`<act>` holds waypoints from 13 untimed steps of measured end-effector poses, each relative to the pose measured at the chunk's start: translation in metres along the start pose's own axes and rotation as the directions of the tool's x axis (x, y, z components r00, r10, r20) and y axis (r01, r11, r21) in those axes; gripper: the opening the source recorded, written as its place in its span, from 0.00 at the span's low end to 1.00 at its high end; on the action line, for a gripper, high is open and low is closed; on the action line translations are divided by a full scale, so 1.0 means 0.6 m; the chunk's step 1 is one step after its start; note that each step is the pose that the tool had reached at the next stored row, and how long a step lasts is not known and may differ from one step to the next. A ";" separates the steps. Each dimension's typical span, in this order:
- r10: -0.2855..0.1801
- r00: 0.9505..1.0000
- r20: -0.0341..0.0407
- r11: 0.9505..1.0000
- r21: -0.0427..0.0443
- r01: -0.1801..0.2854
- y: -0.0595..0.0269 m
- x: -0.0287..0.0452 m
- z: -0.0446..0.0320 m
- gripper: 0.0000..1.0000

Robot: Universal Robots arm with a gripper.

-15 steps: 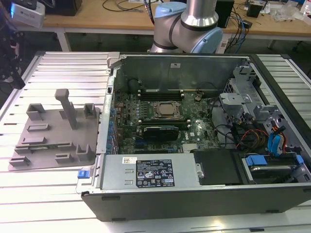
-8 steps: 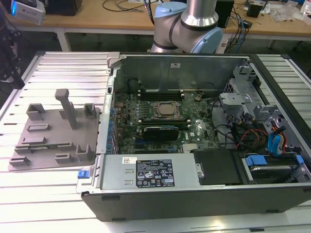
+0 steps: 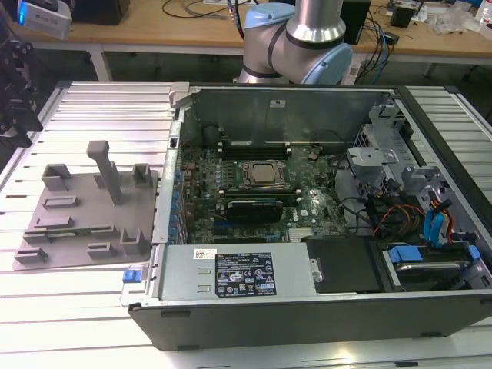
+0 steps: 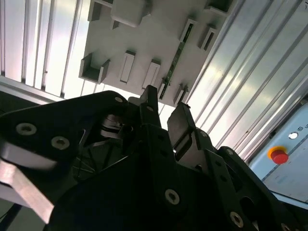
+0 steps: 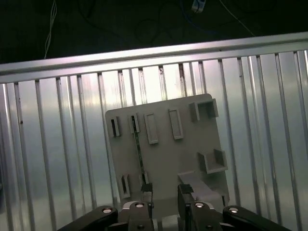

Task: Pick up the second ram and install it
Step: 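Pick up the second ram and move it above second insertion slot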

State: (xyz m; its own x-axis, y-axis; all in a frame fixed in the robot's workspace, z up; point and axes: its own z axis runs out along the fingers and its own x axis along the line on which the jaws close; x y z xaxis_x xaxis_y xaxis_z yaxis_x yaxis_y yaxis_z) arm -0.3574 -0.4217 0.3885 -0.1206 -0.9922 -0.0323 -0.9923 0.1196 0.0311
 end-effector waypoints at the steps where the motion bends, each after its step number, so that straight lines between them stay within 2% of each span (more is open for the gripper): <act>1: 0.000 1.000 0.000 1.000 0.000 0.000 0.000 0.000 0.000 0.34; 4: -0.002 1.000 0.000 1.000 0.000 0.002 0.000 0.000 0.001 0.34; 13: -0.002 1.000 0.000 1.000 0.000 0.002 -0.001 0.001 0.024 0.34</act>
State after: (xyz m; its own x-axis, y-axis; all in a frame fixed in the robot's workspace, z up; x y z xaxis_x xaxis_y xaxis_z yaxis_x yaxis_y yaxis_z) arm -0.3573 -0.4218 0.3740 -0.1191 -0.9924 -0.0323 -0.9925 0.1181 0.0310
